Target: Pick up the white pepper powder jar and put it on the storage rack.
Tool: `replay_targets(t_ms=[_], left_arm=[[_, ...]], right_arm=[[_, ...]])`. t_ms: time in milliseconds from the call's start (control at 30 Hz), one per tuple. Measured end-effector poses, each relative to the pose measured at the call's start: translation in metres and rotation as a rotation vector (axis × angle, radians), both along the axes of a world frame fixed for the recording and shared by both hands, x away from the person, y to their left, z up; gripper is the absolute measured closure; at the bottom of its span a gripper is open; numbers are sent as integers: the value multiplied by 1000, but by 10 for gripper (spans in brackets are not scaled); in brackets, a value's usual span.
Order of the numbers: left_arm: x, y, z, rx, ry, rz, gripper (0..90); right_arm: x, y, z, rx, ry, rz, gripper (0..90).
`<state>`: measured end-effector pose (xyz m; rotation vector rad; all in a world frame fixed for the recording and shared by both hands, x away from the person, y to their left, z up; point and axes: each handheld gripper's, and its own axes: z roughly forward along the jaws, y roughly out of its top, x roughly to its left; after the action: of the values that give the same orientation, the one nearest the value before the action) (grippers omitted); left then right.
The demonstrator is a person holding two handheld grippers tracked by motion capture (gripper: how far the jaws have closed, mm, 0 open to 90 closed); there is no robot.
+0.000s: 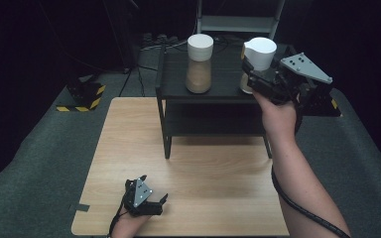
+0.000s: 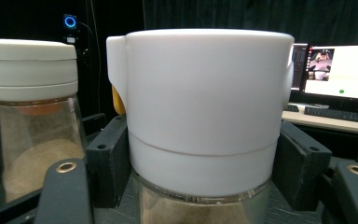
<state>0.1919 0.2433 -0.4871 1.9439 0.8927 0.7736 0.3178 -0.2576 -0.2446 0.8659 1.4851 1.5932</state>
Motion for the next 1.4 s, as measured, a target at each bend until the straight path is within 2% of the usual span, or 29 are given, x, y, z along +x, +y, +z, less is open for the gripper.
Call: replay_targets(t_ms=[233,567,967,1233,1333,1400], left_arm=[[0,1,0,1,0,-4,6],[0,2,0,-2,0,-7,6],[0,1,0,1,1,-8,6],[0,1,0,-2,1,-6,6],[0,2,0,-5,1,-7,5],[0,2,0,-7,1,-6,5]], right_arm=[[7,3,1,-16,3,-8,303],[12,4,-1,-8,18,-11,302],[12,5,-6,12,9,-15,299],[12,4,-4,7,16,-13,297],[12,4,-3,6,23,-11,274],[12,6,-1,-3,36,-14,205]])
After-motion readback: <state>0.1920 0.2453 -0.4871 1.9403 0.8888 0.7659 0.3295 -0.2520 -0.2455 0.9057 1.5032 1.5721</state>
